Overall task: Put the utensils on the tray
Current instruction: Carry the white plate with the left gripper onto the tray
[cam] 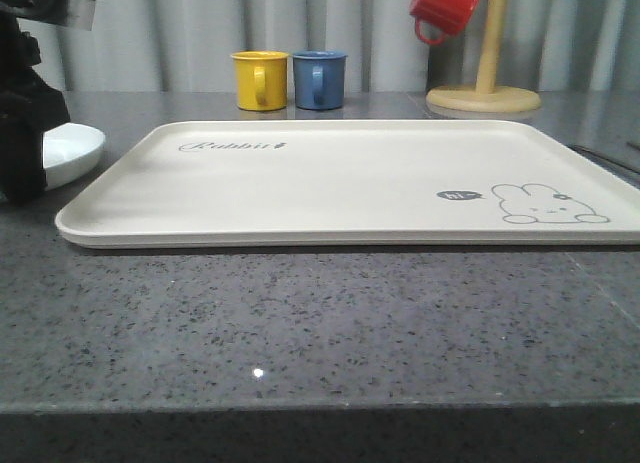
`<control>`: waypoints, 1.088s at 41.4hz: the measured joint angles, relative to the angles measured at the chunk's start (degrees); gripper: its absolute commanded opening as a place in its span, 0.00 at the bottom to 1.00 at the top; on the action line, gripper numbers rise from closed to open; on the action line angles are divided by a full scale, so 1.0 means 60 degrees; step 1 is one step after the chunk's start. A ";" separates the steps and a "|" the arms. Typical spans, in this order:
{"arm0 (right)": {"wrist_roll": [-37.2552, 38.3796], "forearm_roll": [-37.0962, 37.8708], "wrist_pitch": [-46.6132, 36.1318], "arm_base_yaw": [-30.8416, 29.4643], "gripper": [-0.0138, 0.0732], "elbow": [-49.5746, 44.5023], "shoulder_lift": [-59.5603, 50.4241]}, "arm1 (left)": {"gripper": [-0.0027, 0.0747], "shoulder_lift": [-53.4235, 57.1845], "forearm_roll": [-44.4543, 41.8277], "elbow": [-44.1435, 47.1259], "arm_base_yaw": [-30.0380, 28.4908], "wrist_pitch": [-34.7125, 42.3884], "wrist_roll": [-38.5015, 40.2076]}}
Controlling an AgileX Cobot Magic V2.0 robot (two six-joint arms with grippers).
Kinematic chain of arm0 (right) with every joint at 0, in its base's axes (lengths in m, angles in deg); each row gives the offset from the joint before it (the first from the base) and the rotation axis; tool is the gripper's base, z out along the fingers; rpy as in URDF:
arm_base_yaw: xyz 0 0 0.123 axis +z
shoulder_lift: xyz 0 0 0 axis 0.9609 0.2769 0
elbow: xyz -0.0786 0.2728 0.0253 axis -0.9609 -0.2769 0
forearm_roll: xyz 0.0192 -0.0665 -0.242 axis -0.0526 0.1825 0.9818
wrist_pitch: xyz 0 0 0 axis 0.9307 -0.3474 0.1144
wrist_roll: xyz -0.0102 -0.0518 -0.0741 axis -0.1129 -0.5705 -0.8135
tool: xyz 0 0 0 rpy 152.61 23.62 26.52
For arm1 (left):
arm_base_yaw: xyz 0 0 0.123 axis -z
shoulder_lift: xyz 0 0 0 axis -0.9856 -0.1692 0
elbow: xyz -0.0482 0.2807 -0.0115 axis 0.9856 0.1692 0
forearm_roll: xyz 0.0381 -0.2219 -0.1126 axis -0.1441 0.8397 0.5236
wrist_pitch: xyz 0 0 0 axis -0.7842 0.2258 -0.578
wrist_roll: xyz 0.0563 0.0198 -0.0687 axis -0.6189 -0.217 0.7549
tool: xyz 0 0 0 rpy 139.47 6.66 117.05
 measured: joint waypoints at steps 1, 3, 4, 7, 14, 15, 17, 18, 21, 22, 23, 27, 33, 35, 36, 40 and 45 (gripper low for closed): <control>0.0000 0.0000 0.0000 0.0000 0.85 0.0000 0.0000 | 0.01 0.0000 -0.0028 -0.0020 0.0000 0.0019 -0.0020; 0.0000 0.0000 0.0000 0.0000 0.85 0.0000 0.0000 | 0.01 0.0000 -0.0094 -0.0039 0.0015 0.0035 -0.0040; 0.0000 0.0000 0.0000 0.0000 0.85 0.0000 0.0000 | 0.01 0.0000 -0.0114 -0.0058 0.0015 0.0035 -0.0075; 0.0000 0.0000 0.0000 0.0000 0.85 0.0000 0.0000 | 0.01 0.0000 -0.0193 -0.0134 0.0015 0.0057 -0.0079; 0.0000 0.0000 0.0000 0.0000 0.85 0.0000 0.0000 | 0.01 0.0321 -0.0541 -0.0634 0.0238 -0.0159 -0.0058; 0.0000 0.0000 0.0000 0.0000 0.85 0.0000 0.0000 | 0.01 0.0394 -0.0549 -0.0794 0.0316 -0.0240 -0.0036; 0.0000 0.0000 0.0000 0.0000 0.85 0.0000 0.0000 | 0.01 0.0477 -0.0549 -0.1062 0.0479 -0.0380 -0.0018; 0.0000 0.0000 0.0000 0.0000 0.85 0.0000 0.0000 | 0.01 0.0498 -0.0549 -0.1208 0.0586 -0.0465 -0.0018; 0.0000 0.0000 0.0000 0.0000 0.85 0.0000 0.0000 | 0.01 0.0561 -0.0549 -0.1712 0.1017 -0.0674 -0.0018; 0.0000 0.0000 0.0000 0.0000 0.85 0.0000 0.0000 | 0.01 0.0561 -0.0549 -0.1894 0.1213 -0.0736 -0.0018; 0.0000 0.0000 0.0000 0.0000 0.85 0.0000 0.0000 | 0.01 0.0578 -0.0549 -0.2021 0.1373 -0.0787 -0.0018; 0.0000 0.0000 0.0000 0.0000 0.85 0.0000 0.0000 | 0.01 0.0579 -0.0549 -0.2475 0.2230 -0.0766 0.0002; 0.0000 0.0000 0.0000 0.0000 0.85 0.0000 0.0000 | 0.01 0.0536 -0.0549 -0.2636 0.3580 -0.0225 0.0152; 0.0000 0.0000 0.0000 0.0000 0.85 0.0000 0.0000 | 0.01 0.0465 -0.0549 -0.2651 0.3975 -0.0121 0.0195; 0.0000 0.0000 0.0000 0.0000 0.85 0.0000 0.0000 | 0.01 0.0379 -0.0549 -0.2651 0.4222 -0.0071 0.0217; 0.0000 0.0000 0.0000 0.0000 0.85 0.0000 0.0000 | 0.01 -0.0014 -0.0530 -0.2658 0.4884 -0.0053 0.0234; 0.0000 0.0000 0.0000 0.0000 0.85 0.0000 0.0000 | 0.01 -0.0638 -0.0515 -0.2658 0.5207 -0.0073 0.0240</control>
